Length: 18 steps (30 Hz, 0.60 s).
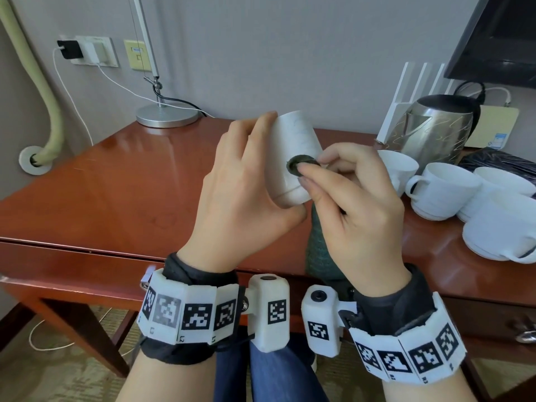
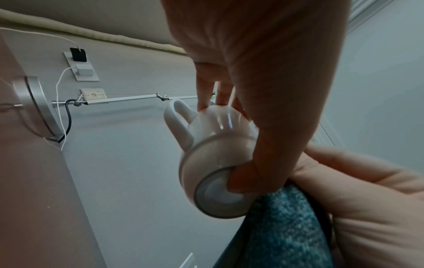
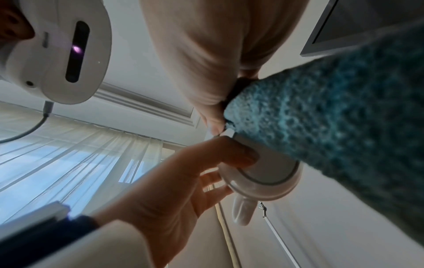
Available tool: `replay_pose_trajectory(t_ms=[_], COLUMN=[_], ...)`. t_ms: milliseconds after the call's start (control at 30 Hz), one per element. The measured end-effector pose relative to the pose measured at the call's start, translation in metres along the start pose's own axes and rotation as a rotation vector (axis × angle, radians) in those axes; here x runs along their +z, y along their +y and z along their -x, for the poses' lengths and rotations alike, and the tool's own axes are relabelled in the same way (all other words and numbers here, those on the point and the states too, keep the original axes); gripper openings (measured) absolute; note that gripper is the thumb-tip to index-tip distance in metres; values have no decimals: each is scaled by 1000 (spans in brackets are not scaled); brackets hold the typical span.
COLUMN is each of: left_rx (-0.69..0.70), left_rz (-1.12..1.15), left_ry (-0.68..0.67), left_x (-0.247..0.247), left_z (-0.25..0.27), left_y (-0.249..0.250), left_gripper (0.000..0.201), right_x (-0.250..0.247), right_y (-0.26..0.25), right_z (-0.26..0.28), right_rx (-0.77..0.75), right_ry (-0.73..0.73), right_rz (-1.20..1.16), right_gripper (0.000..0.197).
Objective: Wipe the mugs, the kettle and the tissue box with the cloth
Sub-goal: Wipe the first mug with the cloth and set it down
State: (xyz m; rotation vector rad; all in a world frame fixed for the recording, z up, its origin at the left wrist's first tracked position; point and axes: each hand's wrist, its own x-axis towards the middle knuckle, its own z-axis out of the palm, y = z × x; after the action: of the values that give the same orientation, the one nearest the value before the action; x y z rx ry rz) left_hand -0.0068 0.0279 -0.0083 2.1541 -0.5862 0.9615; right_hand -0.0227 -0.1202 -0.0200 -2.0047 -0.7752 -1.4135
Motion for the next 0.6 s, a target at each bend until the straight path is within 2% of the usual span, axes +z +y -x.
replay_pose_trajectory(t_ms=[200, 400, 600], left_rx=[61, 55, 63], left_rz=[-1, -5, -14], left_ry=[8, 17, 21], left_x=[6, 3, 6], left_z=[0, 2, 1], left_y=[2, -4, -5], left_gripper=[76, 84, 84], right_x=[8, 1, 3], right_y=[-1, 10, 0], right_z=[-3, -4, 7], right_rx=[-29, 174, 112], right_ry=[-26, 112, 8], right_rz=[47, -32, -76], right_gripper=[18, 13, 14])
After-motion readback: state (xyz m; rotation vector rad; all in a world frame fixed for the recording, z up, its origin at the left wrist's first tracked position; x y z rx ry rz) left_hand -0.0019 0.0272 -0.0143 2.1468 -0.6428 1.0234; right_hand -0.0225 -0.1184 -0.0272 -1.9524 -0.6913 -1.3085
